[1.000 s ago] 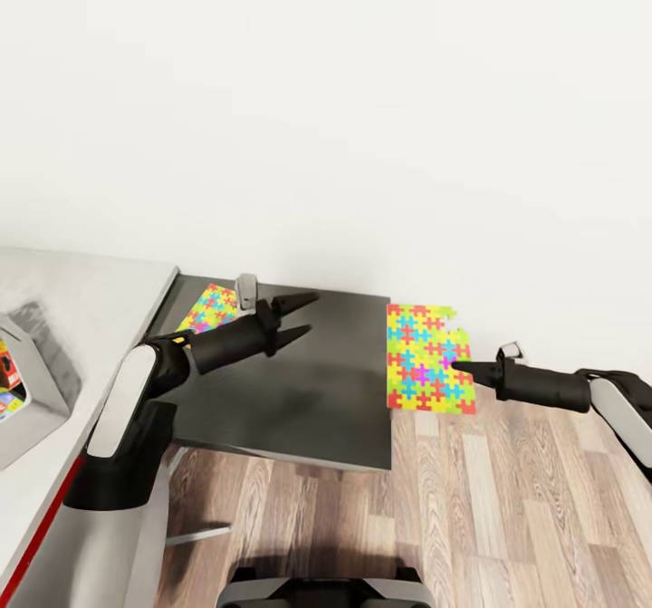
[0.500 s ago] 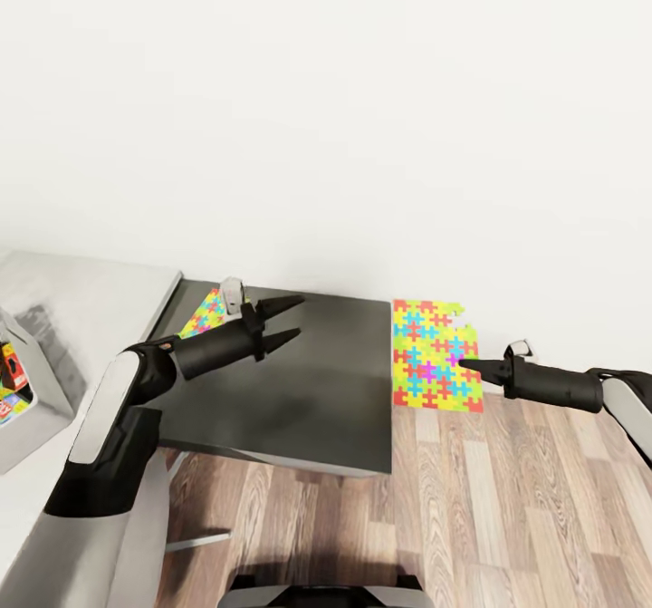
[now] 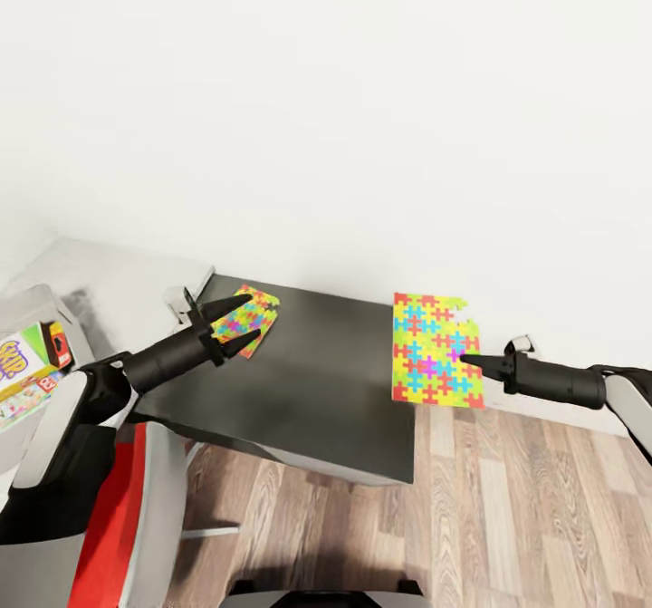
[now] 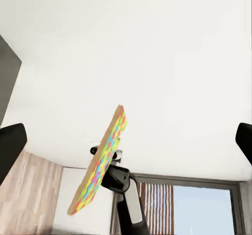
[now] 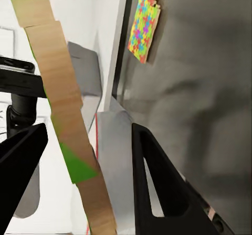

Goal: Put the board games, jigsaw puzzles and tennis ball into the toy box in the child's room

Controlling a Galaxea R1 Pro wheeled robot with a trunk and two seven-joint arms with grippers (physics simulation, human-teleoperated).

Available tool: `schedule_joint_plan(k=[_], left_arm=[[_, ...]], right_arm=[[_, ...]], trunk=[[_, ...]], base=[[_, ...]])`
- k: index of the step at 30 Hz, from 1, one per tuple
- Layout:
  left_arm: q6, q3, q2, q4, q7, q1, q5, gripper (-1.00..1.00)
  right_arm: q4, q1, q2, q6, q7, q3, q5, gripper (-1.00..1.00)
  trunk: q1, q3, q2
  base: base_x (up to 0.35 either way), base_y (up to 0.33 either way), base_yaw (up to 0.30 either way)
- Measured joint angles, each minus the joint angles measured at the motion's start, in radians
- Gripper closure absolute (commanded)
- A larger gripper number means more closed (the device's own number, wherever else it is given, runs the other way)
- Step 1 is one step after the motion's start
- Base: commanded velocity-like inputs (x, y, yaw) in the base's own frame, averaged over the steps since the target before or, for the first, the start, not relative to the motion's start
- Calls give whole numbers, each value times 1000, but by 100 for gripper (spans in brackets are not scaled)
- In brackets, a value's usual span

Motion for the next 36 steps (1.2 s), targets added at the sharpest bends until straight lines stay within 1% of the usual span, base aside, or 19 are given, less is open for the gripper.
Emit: schedule_joint_plan(k=[2,4,7,9,10,12,15,19,20,21,23,27,30,33,34,36], left_arm=[[5,4,6,0,-7,3,20,-100],[19,7,11,0,-24,4,52,-100],[33,9,19,0,-57,6,103,-100],[39,10,26,-1,-74,8,126,-100],[39,10,27,-1,-74,8,126,-100],[42,11,36,-1,-89,10,143,-100],[46,10,47,-1,-112,12,157,-100],[47,9,54,-1,-136,14,166,-100],[48,10,59,-1,-147,15,171,-100],[48,10,59,-1,-148,15,170,-100],[48,11,69,-1,-156,17,173,-100],[48,12,98,-1,-171,23,176,-100],[48,10,109,-1,-175,25,177,-100],[47,8,116,-1,-175,26,178,-100],[47,8,117,-1,-175,26,178,-100],[47,8,120,-1,-175,26,177,-100]], right_arm=[[-1,-6,2,0,0,-1,-10,100],[-4,-14,6,0,-1,-1,-21,100],[-13,-41,11,0,-1,0,-37,100],[-18,-63,14,0,-2,2,-45,100],[-18,-63,14,0,-2,2,-40,100],[-22,-84,16,0,-3,3,-51,100],[-25,-113,18,0,-4,4,-58,100],[-26,-137,21,-1,-5,6,-58,100],[-26,-149,29,0,-8,6,-63,100],[-26,-150,29,-1,-8,6,-59,100],[-26,-163,46,0,-11,7,-62,100],[-23,-193,93,0,-38,9,-61,100],[-20,-215,130,-1,-93,11,-60,100],[-15,-239,174,0,-162,13,-61,100],[-15,-239,175,0,-163,13,-62,100],[-6,-256,205,0,-207,14,-62,100]], trunk=[[0,2,0],[0,4,0],[0,6,0],[0,8,0],[0,9,0],[0,11,0],[0,13,0],[0,16,0],[0,17,0],[0,18,0],[0,20,0],[0,22,0],[0,24,0],[0,26,0],[0,27,0],[0,28,0]], base=[[0,0,245],[0,0,250],[0,0,255],[0,0,257],[0,0,258],[0,0,260],[0,0,262],[0,0,265],[0,0,267],[0,0,268],[0,0,269],[0,0,271],[0,0,273],[0,0,275],[0,0,276],[0,0,277]])
